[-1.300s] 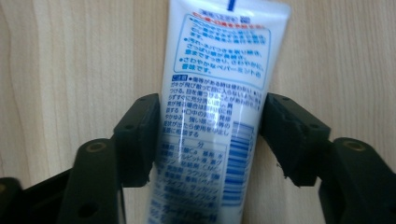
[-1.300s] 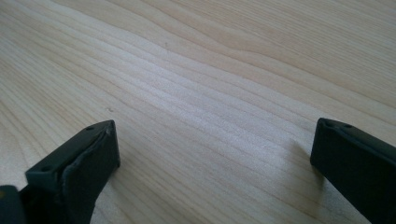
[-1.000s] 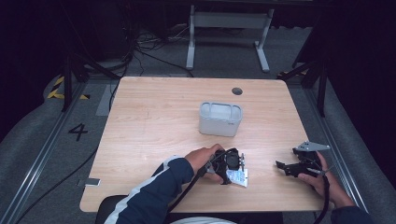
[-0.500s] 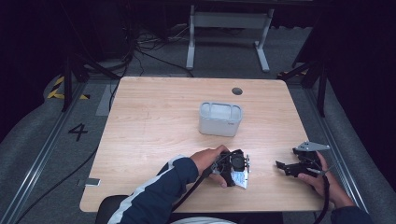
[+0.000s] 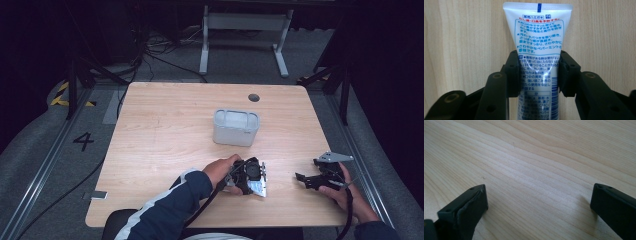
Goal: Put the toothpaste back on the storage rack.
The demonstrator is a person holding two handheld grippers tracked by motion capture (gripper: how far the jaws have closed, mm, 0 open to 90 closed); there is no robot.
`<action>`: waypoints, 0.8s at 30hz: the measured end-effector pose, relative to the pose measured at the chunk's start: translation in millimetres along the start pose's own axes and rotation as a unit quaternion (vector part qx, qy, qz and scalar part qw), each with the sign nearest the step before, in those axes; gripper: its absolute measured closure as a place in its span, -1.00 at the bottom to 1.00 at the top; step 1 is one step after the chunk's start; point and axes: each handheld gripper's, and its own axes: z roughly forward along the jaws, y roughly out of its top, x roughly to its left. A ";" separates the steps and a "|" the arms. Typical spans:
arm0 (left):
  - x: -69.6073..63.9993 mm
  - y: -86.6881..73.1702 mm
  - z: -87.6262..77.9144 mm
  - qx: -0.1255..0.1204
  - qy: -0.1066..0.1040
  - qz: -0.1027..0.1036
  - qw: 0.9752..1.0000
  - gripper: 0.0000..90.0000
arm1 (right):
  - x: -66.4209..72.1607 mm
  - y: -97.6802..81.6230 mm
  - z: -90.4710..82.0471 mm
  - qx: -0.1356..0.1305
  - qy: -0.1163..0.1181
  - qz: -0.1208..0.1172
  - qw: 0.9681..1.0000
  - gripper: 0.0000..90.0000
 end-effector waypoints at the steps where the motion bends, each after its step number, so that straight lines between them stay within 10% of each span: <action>1: 0.4 -1.0 -1.0 -0.003 -0.001 -0.002 1.000 0.38 | 0.0 -0.1 0.0 -0.001 0.000 0.000 1.000 -0.97; 11: 1.2 -13.9 -29.5 -0.046 0.024 -0.010 0.999 0.43 | 0.1 -0.8 -0.8 0.000 0.001 -0.001 1.000 -0.97; 24: 7.3 -29.2 -63.8 -0.121 0.058 -0.041 0.990 0.44 | 0.0 -1.1 -1.0 0.000 0.002 -0.003 1.000 -0.97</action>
